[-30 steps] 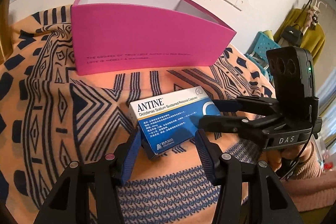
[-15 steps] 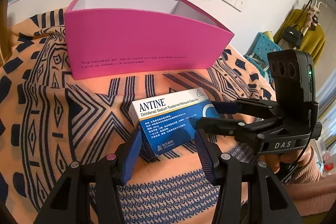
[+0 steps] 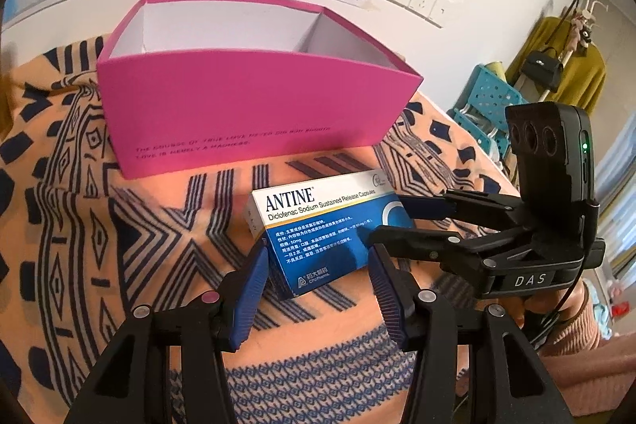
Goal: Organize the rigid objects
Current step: 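Lift the ANTINE box with the right gripper toward the magenta box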
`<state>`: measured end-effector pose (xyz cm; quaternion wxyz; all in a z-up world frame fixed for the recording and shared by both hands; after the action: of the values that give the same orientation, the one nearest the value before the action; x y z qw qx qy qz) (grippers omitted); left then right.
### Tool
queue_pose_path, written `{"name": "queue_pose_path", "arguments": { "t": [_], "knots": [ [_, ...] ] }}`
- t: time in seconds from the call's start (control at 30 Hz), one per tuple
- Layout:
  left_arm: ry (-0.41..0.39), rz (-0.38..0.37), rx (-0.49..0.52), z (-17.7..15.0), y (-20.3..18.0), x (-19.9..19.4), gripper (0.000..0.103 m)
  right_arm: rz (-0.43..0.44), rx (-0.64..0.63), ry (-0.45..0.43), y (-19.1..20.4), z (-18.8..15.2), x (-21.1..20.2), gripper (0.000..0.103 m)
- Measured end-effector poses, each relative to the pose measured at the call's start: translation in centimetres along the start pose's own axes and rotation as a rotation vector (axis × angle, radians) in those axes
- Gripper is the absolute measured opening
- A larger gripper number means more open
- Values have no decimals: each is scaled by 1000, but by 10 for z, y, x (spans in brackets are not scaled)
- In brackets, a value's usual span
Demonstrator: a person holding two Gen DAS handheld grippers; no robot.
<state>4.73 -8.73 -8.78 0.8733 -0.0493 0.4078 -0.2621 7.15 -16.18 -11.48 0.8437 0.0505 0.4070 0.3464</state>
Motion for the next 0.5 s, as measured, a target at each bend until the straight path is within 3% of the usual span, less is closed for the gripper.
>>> {"name": "queue_pose_path", "arguments": {
  "t": [0.5],
  "knots": [
    [-27, -2, 37, 19, -14, -2, 52, -26, -9, -60, -6, 14, -22, 60]
  ]
}}
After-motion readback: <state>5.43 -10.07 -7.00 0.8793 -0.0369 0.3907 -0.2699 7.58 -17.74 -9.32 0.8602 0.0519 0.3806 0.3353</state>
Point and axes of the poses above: each gripper's, at about its wrist camera, not at the fingertips, and x roughly the way its jaws point, y to its left, z to its top, the point moved 9 cm from there along x, roughly the way its jaws point, and after that the axes turned 1 degree about x, right-handed, at the moved point
